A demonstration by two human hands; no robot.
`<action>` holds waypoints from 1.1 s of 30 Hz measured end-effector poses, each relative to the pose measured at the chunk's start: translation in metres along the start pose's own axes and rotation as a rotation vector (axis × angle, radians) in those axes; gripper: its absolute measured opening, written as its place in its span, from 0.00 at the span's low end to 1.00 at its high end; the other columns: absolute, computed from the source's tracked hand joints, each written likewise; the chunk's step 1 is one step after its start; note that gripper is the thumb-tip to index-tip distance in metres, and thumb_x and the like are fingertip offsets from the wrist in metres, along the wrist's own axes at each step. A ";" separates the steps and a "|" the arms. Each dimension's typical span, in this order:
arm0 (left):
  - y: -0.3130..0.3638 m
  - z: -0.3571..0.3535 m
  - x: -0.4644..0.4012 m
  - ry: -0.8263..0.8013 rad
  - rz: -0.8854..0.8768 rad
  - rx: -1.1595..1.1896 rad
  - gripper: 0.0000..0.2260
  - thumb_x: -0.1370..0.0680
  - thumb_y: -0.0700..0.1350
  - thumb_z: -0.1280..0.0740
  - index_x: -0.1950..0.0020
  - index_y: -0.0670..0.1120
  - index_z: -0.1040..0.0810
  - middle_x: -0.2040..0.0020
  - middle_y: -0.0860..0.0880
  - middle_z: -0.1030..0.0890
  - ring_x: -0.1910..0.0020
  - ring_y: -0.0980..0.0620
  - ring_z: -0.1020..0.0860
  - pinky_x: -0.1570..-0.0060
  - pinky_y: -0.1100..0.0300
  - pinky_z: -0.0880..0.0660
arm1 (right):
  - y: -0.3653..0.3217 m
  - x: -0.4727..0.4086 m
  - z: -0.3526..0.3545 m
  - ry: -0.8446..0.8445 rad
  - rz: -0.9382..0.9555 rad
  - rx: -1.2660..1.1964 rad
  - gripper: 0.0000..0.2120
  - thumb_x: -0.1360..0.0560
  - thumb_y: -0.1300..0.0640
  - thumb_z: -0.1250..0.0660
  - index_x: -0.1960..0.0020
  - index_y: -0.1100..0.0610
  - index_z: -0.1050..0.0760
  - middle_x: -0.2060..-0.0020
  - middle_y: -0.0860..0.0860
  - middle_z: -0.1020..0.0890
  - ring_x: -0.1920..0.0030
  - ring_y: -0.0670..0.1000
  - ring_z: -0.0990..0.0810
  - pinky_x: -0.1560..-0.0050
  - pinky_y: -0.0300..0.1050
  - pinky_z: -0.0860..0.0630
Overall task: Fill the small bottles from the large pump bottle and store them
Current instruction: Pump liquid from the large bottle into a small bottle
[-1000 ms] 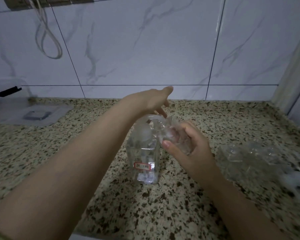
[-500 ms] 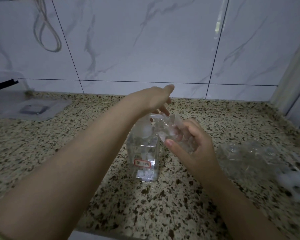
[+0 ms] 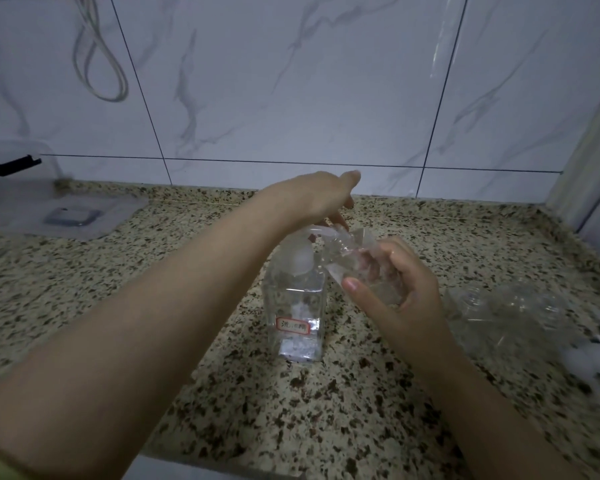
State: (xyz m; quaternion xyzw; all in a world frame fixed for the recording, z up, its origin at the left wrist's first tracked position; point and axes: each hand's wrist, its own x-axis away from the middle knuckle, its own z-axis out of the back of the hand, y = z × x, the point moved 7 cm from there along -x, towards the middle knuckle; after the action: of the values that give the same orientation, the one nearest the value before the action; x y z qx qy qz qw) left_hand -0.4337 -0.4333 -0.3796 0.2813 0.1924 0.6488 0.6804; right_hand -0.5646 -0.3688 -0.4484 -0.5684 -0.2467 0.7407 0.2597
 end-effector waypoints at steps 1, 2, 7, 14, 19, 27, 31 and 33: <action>0.000 -0.001 0.000 0.004 -0.002 0.001 0.27 0.15 0.59 0.55 0.35 0.47 0.22 0.49 0.49 0.15 0.46 0.49 0.19 0.42 0.52 0.30 | 0.000 0.000 0.000 -0.002 0.001 0.001 0.09 0.26 0.49 0.28 0.48 0.40 0.26 0.56 0.38 0.24 0.55 0.46 0.24 0.51 0.39 0.26; 0.000 -0.001 0.000 0.015 -0.009 0.009 0.26 0.15 0.59 0.55 0.35 0.48 0.22 0.50 0.49 0.15 0.47 0.50 0.19 0.43 0.52 0.29 | 0.000 0.000 0.000 -0.005 0.002 0.002 0.09 0.26 0.49 0.28 0.49 0.40 0.26 0.56 0.37 0.25 0.55 0.45 0.24 0.51 0.37 0.27; 0.000 -0.001 0.000 0.015 -0.025 0.065 0.25 0.16 0.60 0.53 0.38 0.48 0.22 0.53 0.50 0.14 0.49 0.50 0.17 0.40 0.52 0.28 | 0.001 0.000 -0.002 -0.025 -0.003 -0.014 0.08 0.26 0.49 0.29 0.49 0.40 0.26 0.56 0.37 0.25 0.55 0.46 0.25 0.51 0.37 0.28; -0.001 -0.002 0.002 0.018 -0.029 0.038 0.26 0.16 0.60 0.54 0.38 0.48 0.21 0.53 0.51 0.14 0.49 0.50 0.18 0.41 0.51 0.29 | 0.002 0.003 -0.002 -0.023 -0.010 0.004 0.09 0.26 0.48 0.29 0.48 0.41 0.25 0.57 0.38 0.25 0.55 0.46 0.25 0.51 0.36 0.29; 0.000 -0.002 0.001 0.022 -0.035 0.062 0.24 0.16 0.60 0.52 0.40 0.50 0.21 0.55 0.52 0.13 0.50 0.50 0.17 0.43 0.52 0.27 | 0.003 0.004 0.000 -0.005 -0.010 0.027 0.09 0.26 0.47 0.29 0.46 0.42 0.24 0.57 0.38 0.25 0.55 0.45 0.24 0.52 0.34 0.29; 0.001 -0.003 -0.001 -0.025 -0.011 0.045 0.25 0.16 0.59 0.52 0.38 0.48 0.21 0.53 0.50 0.14 0.47 0.48 0.19 0.50 0.54 0.27 | 0.005 0.003 0.003 0.013 -0.017 0.030 0.09 0.26 0.48 0.28 0.48 0.49 0.22 0.58 0.40 0.24 0.56 0.46 0.25 0.54 0.37 0.28; -0.001 -0.004 -0.001 -0.013 -0.017 0.063 0.25 0.16 0.60 0.53 0.38 0.49 0.21 0.54 0.51 0.14 0.48 0.48 0.19 0.46 0.54 0.26 | 0.007 0.003 0.001 0.009 -0.023 0.025 0.10 0.26 0.49 0.28 0.49 0.54 0.22 0.58 0.42 0.24 0.56 0.48 0.24 0.54 0.43 0.25; -0.002 -0.004 0.000 -0.018 -0.004 0.054 0.25 0.16 0.60 0.53 0.38 0.48 0.21 0.54 0.51 0.14 0.48 0.49 0.19 0.48 0.55 0.26 | 0.006 0.003 0.000 0.003 -0.017 0.016 0.09 0.26 0.49 0.28 0.49 0.52 0.22 0.57 0.42 0.24 0.55 0.48 0.24 0.53 0.43 0.26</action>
State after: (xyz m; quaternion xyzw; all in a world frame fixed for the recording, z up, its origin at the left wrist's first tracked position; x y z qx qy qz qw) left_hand -0.4345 -0.4324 -0.3839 0.3047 0.2043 0.6395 0.6756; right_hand -0.5663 -0.3714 -0.4544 -0.5654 -0.2452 0.7394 0.2710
